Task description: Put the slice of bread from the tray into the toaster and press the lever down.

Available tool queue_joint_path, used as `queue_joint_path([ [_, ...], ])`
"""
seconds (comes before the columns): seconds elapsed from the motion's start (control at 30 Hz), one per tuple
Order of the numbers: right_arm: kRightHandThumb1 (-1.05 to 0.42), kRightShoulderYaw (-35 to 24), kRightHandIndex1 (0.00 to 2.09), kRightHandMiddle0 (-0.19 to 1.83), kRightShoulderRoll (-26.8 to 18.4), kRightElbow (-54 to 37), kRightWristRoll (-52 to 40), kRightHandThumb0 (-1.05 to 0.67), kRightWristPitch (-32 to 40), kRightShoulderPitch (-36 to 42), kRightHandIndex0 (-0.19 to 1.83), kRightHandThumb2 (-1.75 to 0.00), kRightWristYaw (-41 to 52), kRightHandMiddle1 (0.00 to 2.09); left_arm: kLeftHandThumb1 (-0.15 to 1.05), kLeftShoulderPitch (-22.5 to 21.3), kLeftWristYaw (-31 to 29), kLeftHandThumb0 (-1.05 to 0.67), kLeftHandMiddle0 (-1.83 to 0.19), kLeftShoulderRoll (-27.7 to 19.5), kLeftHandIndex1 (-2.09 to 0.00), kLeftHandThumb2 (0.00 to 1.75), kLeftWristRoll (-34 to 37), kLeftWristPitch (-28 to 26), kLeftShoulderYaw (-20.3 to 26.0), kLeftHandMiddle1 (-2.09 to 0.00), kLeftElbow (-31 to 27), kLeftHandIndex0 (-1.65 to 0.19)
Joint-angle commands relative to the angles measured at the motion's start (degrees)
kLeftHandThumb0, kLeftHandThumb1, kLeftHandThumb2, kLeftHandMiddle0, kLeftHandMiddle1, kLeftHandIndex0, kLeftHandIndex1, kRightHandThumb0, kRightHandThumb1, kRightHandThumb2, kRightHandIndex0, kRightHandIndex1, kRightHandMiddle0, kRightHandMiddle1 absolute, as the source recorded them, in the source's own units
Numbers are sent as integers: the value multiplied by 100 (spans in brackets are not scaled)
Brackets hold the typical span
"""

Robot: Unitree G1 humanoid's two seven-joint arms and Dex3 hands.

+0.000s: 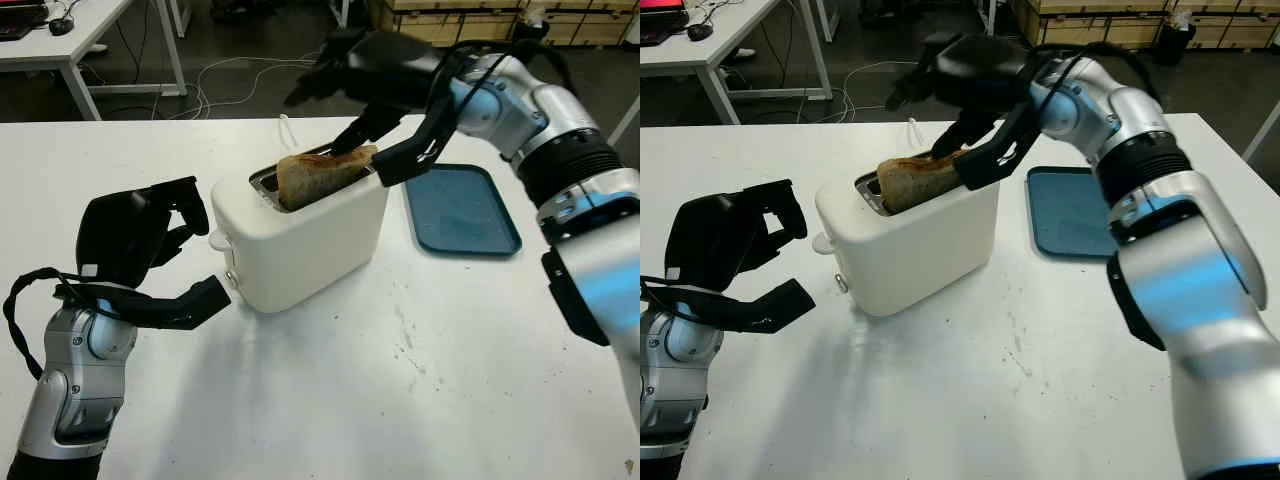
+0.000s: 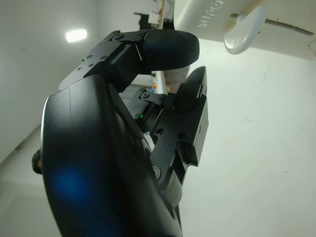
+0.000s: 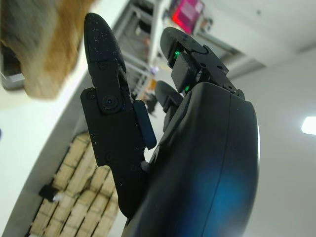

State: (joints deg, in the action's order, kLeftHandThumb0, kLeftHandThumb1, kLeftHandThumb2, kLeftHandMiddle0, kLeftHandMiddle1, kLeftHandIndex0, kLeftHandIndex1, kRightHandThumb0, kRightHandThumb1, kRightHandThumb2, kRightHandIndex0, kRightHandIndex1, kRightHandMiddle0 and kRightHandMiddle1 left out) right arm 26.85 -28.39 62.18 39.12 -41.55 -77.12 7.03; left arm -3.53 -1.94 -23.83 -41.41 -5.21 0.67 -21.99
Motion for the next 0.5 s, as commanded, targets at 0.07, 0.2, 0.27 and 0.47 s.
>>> queue_joint_path([
  [0.07,-92,-167,81,52,-248,154,-68,-55,57,58,17,-12,-304,21,88,-53,8,14,-92,-38,-163,0,-49,11,-14,-175,31,-79],
  [0.2,-92,-196,79,60,-380,289,-28,-52,51,230,26,-10,-578,19,88,-48,-21,14,-93,-31,-164,0,-51,-18,-13,-175,-5,-79],
  [0.27,-92,-236,75,63,-421,344,-96,-50,-10,333,30,-8,-604,17,88,-45,-25,13,-93,-36,-164,0,-40,-12,-6,-175,-5,-79],
  [0.47,-90,-1271,80,81,-226,279,-1304,-46,-477,1102,57,-3,-929,17,88,-29,31,14,-94,-51,-163,0,-67,18,13,-175,3,-81],
])
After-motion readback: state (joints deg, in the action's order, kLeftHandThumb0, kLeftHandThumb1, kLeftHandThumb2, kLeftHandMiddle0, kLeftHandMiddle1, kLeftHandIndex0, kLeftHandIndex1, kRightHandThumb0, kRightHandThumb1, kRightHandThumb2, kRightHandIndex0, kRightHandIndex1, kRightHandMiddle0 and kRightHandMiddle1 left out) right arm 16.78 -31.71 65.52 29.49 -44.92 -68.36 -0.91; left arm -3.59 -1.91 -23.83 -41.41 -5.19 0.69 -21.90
